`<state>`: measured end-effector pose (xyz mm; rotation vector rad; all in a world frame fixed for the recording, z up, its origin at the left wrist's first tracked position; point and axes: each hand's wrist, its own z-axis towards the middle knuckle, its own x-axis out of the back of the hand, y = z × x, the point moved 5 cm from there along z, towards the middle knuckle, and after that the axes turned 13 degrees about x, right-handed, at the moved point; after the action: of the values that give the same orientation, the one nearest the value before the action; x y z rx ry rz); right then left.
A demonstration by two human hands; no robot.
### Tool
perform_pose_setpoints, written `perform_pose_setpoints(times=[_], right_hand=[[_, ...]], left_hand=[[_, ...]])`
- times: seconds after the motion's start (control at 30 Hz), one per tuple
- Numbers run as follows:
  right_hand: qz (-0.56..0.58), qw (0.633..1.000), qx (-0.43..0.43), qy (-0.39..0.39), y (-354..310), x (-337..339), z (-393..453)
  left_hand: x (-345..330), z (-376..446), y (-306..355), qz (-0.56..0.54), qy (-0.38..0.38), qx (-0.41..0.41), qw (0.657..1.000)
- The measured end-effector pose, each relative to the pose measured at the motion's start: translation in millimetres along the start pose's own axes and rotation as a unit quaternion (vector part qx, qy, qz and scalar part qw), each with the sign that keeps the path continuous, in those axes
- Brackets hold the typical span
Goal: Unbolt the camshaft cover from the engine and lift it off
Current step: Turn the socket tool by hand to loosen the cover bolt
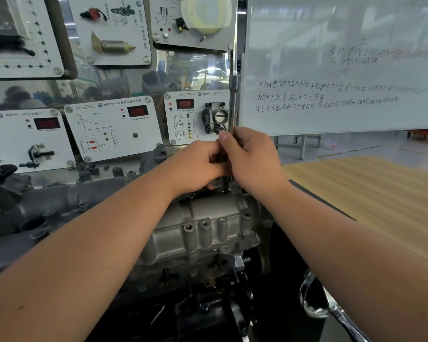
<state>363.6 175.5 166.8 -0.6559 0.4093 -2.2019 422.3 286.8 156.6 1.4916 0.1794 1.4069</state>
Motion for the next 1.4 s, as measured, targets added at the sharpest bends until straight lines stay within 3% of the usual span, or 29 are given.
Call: perform_pose_setpoints(times=[0.17,0.3,0.47,0.77,0.87,1.1,1.27,1.4], right_hand=[[-0.009,1.000,0.012,-0.027,-2.2,-3.8,-0.3],[0.023,1.000,-0.010,0.010,-0.6,-1.5,-2.6],[-0.038,0.999,-0.002,0.013,2.2,0.9,-3.2],[0.019,0.999,-0.016,0.028,3.9,-0.2,-2.2],[-0.029,0.999,0.000,0.024,3.6,2.0,-2.1],[0.006,1.000,0.010,-0.006,3.4,-2.0,-0.3],[0.012,0.999,0.009,0.037,4.0,1.6,-0.6],[-0.007,0.999,0.029,-0.013,0.6,-3.1,-0.5]], left_hand=[[2.1,2.4,1.6,0.023,0.014,0.000,1.000],[1.7,4.9,-0.4,0.044,0.021,0.015,0.999],[0.2,2.2,-1.2,0.015,0.005,0.012,1.000],[0.3,1.1,2.4,0.053,0.005,-0.001,0.999],[-0.9,1.2,1.3,0.017,-0.003,0.005,1.000],[1.4,1.0,0.6,-0.004,0.001,0.010,1.000],[0.8,2.9,2.7,0.016,0.014,-0.001,1.000],[0.3,2.4,-0.2,0.000,-0.002,0.006,1.000]])
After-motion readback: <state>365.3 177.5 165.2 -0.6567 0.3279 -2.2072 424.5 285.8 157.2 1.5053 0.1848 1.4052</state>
